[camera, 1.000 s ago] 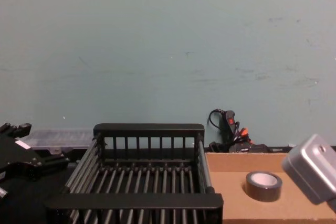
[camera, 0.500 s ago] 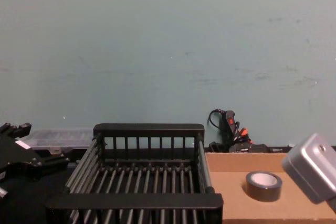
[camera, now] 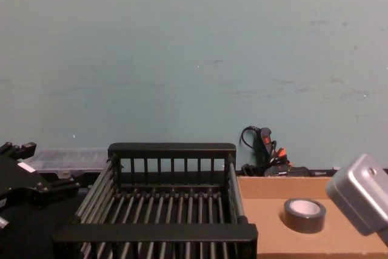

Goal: Pick up the white tape and place it into the black box , Pick up the silver tape and place it into the brown box.

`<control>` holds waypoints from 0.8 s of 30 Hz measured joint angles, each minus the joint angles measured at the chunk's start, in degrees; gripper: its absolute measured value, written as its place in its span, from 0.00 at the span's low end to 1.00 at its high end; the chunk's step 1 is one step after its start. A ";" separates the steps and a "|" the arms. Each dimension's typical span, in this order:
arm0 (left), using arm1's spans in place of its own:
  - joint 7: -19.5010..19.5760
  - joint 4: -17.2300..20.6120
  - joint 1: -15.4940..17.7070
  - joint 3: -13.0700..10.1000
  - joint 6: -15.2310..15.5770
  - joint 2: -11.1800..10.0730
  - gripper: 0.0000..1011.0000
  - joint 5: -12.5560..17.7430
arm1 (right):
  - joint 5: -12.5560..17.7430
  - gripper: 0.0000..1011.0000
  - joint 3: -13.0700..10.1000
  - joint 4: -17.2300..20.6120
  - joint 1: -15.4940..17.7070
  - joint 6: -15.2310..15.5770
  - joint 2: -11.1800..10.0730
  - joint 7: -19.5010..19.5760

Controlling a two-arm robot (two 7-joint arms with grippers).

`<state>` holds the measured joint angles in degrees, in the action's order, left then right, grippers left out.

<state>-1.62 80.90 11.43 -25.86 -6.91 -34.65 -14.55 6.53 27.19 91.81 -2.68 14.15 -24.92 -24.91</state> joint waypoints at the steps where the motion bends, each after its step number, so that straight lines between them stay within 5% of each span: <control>1: 0.00 0.00 0.00 0.00 0.00 0.00 0.99 0.00 | 0.00 0.36 0.00 0.00 0.00 0.00 0.00 0.00; 10: 0.00 0.00 0.00 0.00 0.00 0.00 0.99 0.00 | 0.02 0.10 0.00 0.00 0.00 0.00 0.00 0.00; 24: 0.00 0.00 0.00 0.00 0.00 0.00 0.99 0.00 | 1.45 0.09 -0.70 1.25 0.35 -0.84 -0.91 -1.16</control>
<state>-1.62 80.90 11.43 -25.86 -6.91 -34.65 -14.55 7.98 26.49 93.06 -2.33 13.31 -25.83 -26.07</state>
